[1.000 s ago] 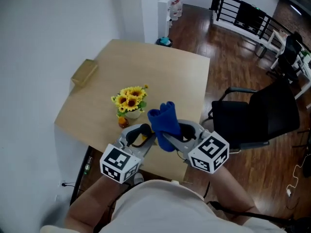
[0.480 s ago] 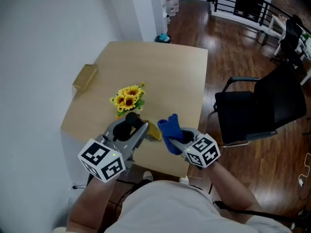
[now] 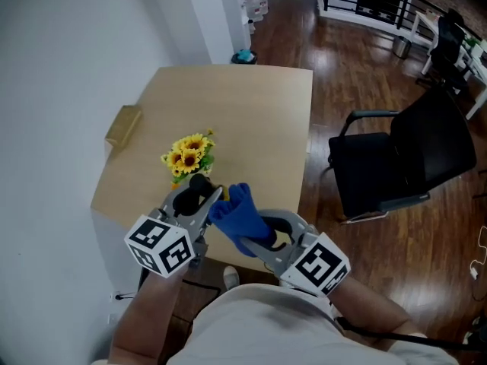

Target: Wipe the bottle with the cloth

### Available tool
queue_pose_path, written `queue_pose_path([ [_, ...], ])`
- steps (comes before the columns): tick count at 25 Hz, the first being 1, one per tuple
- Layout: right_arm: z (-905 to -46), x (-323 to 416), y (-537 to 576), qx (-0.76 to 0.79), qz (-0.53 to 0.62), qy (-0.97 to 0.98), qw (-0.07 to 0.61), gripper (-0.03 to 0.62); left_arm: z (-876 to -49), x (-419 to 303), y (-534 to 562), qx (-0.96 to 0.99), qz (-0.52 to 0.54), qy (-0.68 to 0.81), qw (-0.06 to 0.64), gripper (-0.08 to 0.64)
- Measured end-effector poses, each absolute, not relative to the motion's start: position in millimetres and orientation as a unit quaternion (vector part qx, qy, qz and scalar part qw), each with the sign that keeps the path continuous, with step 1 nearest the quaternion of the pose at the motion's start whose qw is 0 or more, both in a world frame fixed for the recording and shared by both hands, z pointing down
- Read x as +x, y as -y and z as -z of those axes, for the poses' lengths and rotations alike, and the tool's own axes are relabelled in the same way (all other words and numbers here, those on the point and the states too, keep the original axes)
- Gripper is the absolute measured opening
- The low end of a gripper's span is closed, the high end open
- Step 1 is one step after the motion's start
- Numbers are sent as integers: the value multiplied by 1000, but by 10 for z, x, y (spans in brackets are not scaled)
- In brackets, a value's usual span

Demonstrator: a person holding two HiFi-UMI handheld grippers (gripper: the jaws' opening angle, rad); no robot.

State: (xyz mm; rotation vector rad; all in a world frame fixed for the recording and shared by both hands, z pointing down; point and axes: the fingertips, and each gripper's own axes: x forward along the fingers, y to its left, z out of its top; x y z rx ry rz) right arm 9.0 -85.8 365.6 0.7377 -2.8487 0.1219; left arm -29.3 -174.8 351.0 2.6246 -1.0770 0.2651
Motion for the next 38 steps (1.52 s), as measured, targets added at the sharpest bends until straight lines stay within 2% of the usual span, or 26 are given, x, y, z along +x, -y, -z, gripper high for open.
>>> queue_pose_path([
  [4,-4049,36,915,262,-58,957,110,146,-3396,-183,1699,914,-74,370,150,153],
  [12,-5218,346,1025,271,-124,929,218,146,-3117,-238,1662,915,-47,377,137,153],
  [15,-5422,552,1099,284,-143,918,238,146,-3097,-246,1637,916,-46,376,135,153],
  [21,-4533,699,1483,316,-93,928,173,146,-3163,-302,1567,924,-63,355,131,153],
  [26,-3498,383,1565,274,8,953,127,146,-3238,-278,1408,936,-82,317,129,153],
  [29,-3194,110,1505,237,38,965,109,146,-3278,-252,1274,945,-86,285,134,153],
  [32,-3280,-120,1462,206,31,971,121,146,-3275,-264,1178,953,-85,259,132,153],
  [38,-4057,-277,1475,195,-48,969,141,146,-3245,-450,1196,955,-73,255,133,153],
])
